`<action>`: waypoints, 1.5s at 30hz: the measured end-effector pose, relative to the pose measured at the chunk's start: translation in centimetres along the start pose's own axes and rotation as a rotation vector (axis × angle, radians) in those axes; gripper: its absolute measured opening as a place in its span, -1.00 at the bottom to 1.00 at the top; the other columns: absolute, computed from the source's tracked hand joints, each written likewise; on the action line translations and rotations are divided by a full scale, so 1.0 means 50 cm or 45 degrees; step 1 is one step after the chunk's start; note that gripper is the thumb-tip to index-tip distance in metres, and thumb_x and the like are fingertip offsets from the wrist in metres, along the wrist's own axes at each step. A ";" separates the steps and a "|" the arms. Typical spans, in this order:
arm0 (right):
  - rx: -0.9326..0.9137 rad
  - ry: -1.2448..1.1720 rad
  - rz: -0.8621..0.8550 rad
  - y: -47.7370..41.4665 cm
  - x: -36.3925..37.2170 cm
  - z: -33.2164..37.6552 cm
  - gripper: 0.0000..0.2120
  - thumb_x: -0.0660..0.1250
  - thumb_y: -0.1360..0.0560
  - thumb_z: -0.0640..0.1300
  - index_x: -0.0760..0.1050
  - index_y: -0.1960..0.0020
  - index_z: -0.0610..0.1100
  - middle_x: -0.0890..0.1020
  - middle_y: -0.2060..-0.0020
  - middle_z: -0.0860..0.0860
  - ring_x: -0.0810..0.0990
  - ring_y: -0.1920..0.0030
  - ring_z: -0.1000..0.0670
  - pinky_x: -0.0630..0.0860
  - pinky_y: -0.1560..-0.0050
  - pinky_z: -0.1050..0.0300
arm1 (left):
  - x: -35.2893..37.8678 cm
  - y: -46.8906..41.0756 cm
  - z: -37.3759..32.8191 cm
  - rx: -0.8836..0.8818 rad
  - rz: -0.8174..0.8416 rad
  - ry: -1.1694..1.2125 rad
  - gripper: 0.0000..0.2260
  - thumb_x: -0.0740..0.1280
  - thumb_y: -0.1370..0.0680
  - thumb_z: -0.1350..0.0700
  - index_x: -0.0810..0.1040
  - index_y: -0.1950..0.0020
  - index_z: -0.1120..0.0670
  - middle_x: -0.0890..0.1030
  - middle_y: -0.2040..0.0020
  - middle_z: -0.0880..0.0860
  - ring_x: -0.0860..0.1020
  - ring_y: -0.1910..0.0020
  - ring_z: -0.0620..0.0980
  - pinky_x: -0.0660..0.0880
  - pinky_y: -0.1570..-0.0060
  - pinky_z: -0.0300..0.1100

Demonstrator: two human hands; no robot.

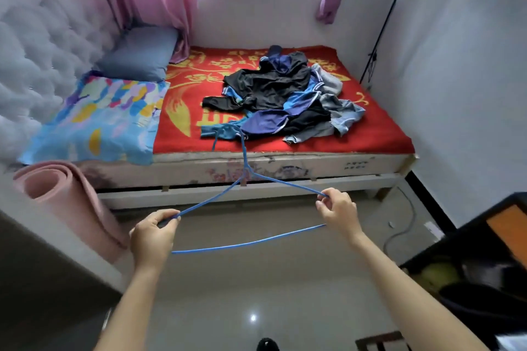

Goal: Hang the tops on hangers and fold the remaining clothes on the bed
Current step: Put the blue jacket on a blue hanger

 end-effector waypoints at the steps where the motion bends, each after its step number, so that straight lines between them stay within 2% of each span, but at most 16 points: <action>1: 0.061 -0.002 -0.017 -0.007 -0.018 -0.034 -0.86 0.30 -0.51 -0.19 0.53 -0.04 -0.21 0.55 0.18 0.00 0.45 -0.03 -0.08 0.19 0.06 0.12 | 0.048 -0.002 -0.012 0.008 0.044 0.015 -0.84 0.42 -0.44 0.29 0.62 0.18 0.02 0.65 0.22 0.09 0.49 0.37 -0.39 0.37 0.25 -0.51; 3: 0.204 -0.004 -0.059 -0.009 -0.052 -0.100 -0.85 0.30 -0.52 -0.18 0.53 -0.05 -0.20 0.56 0.18 0.00 0.44 -0.06 -0.08 0.18 0.05 0.12 | 0.137 0.000 -0.029 0.004 0.133 0.018 -0.84 0.42 -0.43 0.29 0.62 0.18 0.02 0.66 0.20 0.10 0.53 0.31 -0.30 0.46 0.08 -0.27; 5: 0.312 -0.024 -0.087 -0.005 -0.078 -0.157 -0.85 0.30 -0.52 -0.18 0.54 -0.05 -0.20 0.61 0.14 -0.05 0.45 -0.08 -0.10 0.24 -0.04 0.08 | 0.207 0.008 -0.043 0.004 0.200 -0.002 -0.86 0.42 -0.43 0.30 0.63 0.18 0.04 0.66 0.21 0.10 0.57 0.21 -0.07 0.48 0.01 -0.11; 6: 0.349 -0.036 -0.101 -0.005 -0.088 -0.177 -0.86 0.30 -0.52 -0.18 0.54 -0.04 -0.21 0.61 0.15 -0.04 0.45 -0.08 -0.10 0.26 -0.06 0.07 | 0.232 0.010 -0.054 0.014 0.224 -0.005 -0.85 0.42 -0.43 0.30 0.62 0.19 0.05 0.65 0.23 0.09 0.58 0.20 -0.06 0.47 0.02 -0.15; 9: 0.442 -0.059 -0.115 -0.008 -0.104 -0.227 -0.88 0.29 -0.52 -0.18 0.54 0.00 -0.20 0.49 0.33 0.13 0.46 -0.05 -0.10 0.25 -0.06 0.08 | 0.303 -0.004 -0.071 0.039 0.304 -0.038 -0.85 0.42 -0.43 0.30 0.62 0.19 0.04 0.64 0.24 0.03 0.52 0.29 -0.41 0.36 0.21 -0.53; 13: 0.491 -0.071 -0.144 -0.039 -0.102 -0.259 -0.87 0.28 -0.53 -0.20 0.55 0.01 -0.23 0.39 0.37 0.20 0.47 -0.02 -0.12 0.31 -0.12 0.03 | 0.368 -0.036 -0.089 0.028 0.341 -0.074 -0.83 0.42 -0.43 0.29 0.62 0.20 0.01 0.63 0.26 -0.02 0.46 0.30 -0.51 0.33 0.27 -0.54; 19: 0.496 -0.073 -0.129 -0.175 -0.069 -0.248 -0.88 0.25 -0.55 -0.20 0.53 0.05 -0.22 0.41 0.38 0.19 0.39 0.08 -0.04 0.28 -0.06 0.05 | 0.448 -0.166 -0.111 0.018 0.361 -0.083 -0.80 0.39 -0.42 0.32 0.61 0.22 0.01 0.64 0.27 0.05 0.50 0.34 -0.36 0.34 0.26 -0.46; 22: 0.509 -0.068 -0.135 -0.270 -0.057 -0.239 -0.91 0.25 -0.55 -0.20 0.48 0.13 -0.13 0.42 0.37 0.18 0.40 0.08 -0.05 0.24 0.02 0.09 | 0.504 -0.251 -0.134 0.045 0.362 -0.037 -0.81 0.39 -0.41 0.35 0.63 0.22 0.06 0.64 0.27 0.08 0.57 0.24 -0.01 0.47 0.07 -0.13; 24: 0.501 -0.054 -0.156 -0.354 -0.049 -0.227 -0.89 0.25 -0.55 -0.19 0.46 0.15 -0.10 0.44 0.36 0.18 0.39 0.09 -0.02 0.16 0.08 0.14 | 0.544 -0.325 -0.164 0.070 0.357 -0.034 -0.79 0.39 -0.40 0.35 0.62 0.24 0.03 0.64 0.30 0.07 0.57 0.24 0.10 0.48 0.09 -0.04; 27: 0.497 -0.040 -0.208 -0.462 -0.055 -0.211 -0.91 0.25 -0.55 -0.20 0.49 0.13 -0.14 0.43 0.36 0.18 0.38 0.11 -0.01 0.18 0.07 0.14 | 0.602 -0.420 -0.203 0.125 0.394 0.018 -0.77 0.38 -0.40 0.38 0.61 0.24 0.04 0.62 0.32 0.06 0.59 0.26 0.01 0.47 0.12 -0.13; 30: 0.485 -0.059 -0.243 -0.541 -0.050 -0.204 -0.89 0.26 -0.54 -0.21 0.44 0.17 -0.11 0.43 0.35 0.17 0.41 0.10 -0.05 0.28 -0.01 0.05 | 0.642 -0.496 -0.242 0.236 0.418 0.023 -0.82 0.40 -0.40 0.37 0.65 0.20 0.09 0.65 0.29 0.06 0.61 0.23 0.10 0.53 0.11 -0.01; 35: 0.544 -0.098 -0.199 -0.642 -0.019 -0.207 -0.88 0.27 -0.53 -0.22 0.43 0.18 -0.11 0.46 0.36 0.16 0.50 0.02 -0.15 0.36 -0.09 -0.05 | 0.672 -0.569 -0.267 0.296 0.345 -0.055 -0.89 0.43 -0.40 0.33 0.67 0.17 0.14 0.65 0.30 0.05 0.59 0.28 0.10 0.52 0.11 0.08; 38: 0.524 -0.117 -0.190 -0.702 -0.007 -0.213 -0.88 0.29 -0.52 -0.22 0.44 0.19 -0.09 0.46 0.36 0.18 0.51 0.01 -0.16 0.37 -0.11 -0.08 | 0.695 -0.598 -0.264 0.255 0.377 -0.010 -0.87 0.41 -0.41 0.35 0.66 0.16 0.14 0.65 0.25 0.06 0.60 0.25 0.05 0.52 0.11 -0.03; 41: 0.532 -0.148 -0.165 -0.766 0.006 -0.240 -0.81 0.31 -0.51 -0.23 0.42 0.23 -0.02 0.47 0.36 0.16 0.51 0.02 -0.16 0.37 -0.09 -0.07 | 0.731 -0.629 -0.265 0.228 0.404 0.006 -0.86 0.41 -0.42 0.35 0.66 0.15 0.13 0.66 0.22 0.05 0.56 0.23 -0.25 0.41 0.20 -0.39; 43: 0.519 -0.173 -0.156 -0.816 0.016 -0.255 -0.72 0.31 -0.50 -0.23 0.37 0.28 0.08 0.48 0.35 0.16 0.51 0.03 -0.16 0.37 -0.08 -0.08 | 0.759 -0.649 -0.275 0.225 0.390 0.007 -0.84 0.42 -0.42 0.35 0.65 0.19 0.09 0.65 0.26 -0.04 0.53 0.25 -0.38 0.37 0.23 -0.46; 45: 0.497 -0.197 -0.127 -0.874 0.027 -0.270 -0.72 0.31 -0.50 -0.23 0.37 0.28 0.09 0.48 0.35 0.17 0.50 0.01 -0.16 0.36 -0.13 -0.11 | 0.789 -0.677 -0.288 0.226 0.362 0.016 -0.82 0.43 -0.42 0.34 0.64 0.23 0.05 0.64 0.33 -0.14 0.54 0.25 -0.38 0.37 0.21 -0.46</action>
Point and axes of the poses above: each hand's wrist, its own y-axis away from the middle knuckle, its own x-axis out of the palm, z = x × y, the point moved 4 cm from there along -y, towards the middle knuckle
